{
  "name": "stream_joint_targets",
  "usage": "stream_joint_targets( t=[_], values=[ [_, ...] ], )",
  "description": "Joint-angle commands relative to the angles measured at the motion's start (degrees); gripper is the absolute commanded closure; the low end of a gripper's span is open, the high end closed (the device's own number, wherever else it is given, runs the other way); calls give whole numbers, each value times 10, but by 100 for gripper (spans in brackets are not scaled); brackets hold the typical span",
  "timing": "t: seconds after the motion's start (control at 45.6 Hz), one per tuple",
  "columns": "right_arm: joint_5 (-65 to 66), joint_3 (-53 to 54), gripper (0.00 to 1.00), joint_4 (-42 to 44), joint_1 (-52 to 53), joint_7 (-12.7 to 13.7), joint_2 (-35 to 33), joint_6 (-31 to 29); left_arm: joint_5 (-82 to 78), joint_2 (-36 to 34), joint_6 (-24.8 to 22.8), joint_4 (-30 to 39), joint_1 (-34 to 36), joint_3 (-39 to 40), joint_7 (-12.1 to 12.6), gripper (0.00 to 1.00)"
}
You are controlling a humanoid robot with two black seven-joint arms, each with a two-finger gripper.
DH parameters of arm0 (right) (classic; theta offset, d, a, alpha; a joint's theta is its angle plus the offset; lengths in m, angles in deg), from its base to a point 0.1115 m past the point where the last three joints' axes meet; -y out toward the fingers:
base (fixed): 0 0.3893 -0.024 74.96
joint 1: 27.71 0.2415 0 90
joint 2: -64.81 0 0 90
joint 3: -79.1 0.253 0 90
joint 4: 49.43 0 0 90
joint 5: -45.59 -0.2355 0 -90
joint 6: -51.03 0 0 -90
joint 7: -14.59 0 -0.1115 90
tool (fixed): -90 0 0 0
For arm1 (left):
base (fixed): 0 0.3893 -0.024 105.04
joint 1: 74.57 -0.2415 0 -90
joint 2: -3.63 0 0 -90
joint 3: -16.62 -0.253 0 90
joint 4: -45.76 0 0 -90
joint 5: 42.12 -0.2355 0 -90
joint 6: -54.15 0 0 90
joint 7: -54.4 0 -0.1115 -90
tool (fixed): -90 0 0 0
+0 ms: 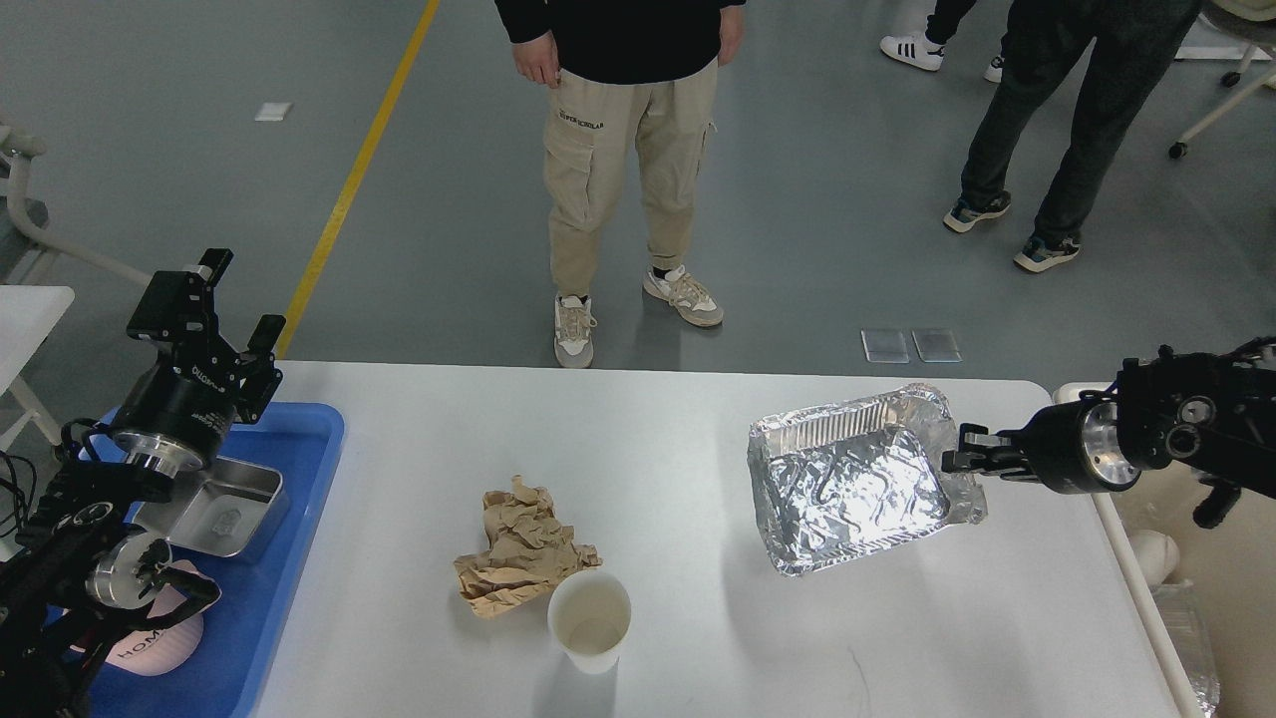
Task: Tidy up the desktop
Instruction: 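Lift the foil tray and tilt it upright with the right gripper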
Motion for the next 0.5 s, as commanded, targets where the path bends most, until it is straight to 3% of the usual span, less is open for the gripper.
stream_joint_targets(
  t=[0.0, 0.175, 0.482],
  values=[
    [-59, 0, 100, 0, 9, 38, 3, -9, 0, 1, 2, 0, 0, 0, 0, 3],
    [-125, 0, 100, 7, 20, 58, 4, -15, -6, 3, 2, 0, 2, 0, 1, 3],
    [-150, 0, 100, 13, 31, 56, 6, -14, -23, -10, 4, 3, 6, -25, 11, 3]
  ],
)
